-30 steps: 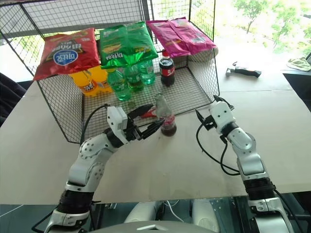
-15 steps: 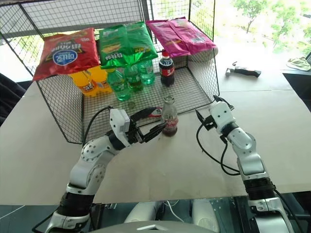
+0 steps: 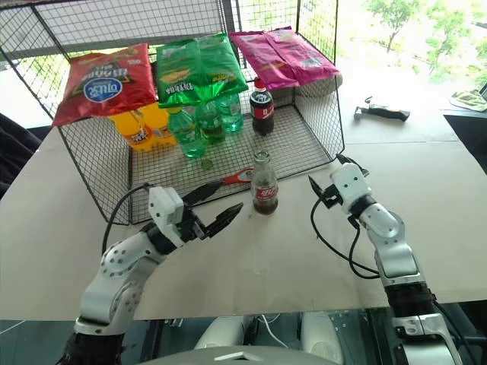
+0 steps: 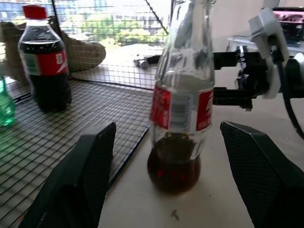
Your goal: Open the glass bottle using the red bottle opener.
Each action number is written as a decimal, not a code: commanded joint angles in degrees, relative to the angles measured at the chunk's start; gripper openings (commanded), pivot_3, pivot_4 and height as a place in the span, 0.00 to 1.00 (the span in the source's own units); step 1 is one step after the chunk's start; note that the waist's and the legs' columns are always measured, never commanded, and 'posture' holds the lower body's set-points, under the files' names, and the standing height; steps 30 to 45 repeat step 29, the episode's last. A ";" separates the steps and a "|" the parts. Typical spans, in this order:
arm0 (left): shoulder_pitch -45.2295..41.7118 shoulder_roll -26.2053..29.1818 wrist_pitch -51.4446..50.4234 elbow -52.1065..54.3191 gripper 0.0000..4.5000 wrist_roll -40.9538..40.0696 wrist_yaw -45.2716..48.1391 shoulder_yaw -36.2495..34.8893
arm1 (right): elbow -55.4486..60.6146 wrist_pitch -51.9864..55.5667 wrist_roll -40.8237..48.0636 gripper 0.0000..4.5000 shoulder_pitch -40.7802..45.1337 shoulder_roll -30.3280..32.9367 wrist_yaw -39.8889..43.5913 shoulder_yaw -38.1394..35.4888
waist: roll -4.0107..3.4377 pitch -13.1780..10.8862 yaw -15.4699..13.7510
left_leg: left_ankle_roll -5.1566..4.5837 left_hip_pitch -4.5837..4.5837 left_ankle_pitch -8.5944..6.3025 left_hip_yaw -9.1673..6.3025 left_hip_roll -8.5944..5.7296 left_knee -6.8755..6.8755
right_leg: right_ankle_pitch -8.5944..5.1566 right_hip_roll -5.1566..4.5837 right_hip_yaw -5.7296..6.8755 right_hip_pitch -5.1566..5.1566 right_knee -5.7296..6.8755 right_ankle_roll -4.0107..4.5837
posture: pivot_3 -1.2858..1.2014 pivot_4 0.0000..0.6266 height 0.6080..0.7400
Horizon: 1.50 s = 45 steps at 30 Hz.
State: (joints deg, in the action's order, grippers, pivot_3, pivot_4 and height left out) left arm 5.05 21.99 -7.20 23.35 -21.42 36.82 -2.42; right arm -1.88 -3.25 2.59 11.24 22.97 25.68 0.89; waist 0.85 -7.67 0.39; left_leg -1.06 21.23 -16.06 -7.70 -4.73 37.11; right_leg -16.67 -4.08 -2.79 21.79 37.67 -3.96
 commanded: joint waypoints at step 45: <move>26.94 5.36 2.39 1.36 0.81 -0.58 3.89 -10.29 | 11.17 2.35 22.94 0.99 -31.16 11.13 26.73 -14.66 | -0.24 -0.33 -1.28 | -0.46 0.07 -0.32 -0.08 0.07 -0.01 | -0.02 -0.15 0.00 -0.29 -0.52 -0.01 | 0.52 0.24 1.00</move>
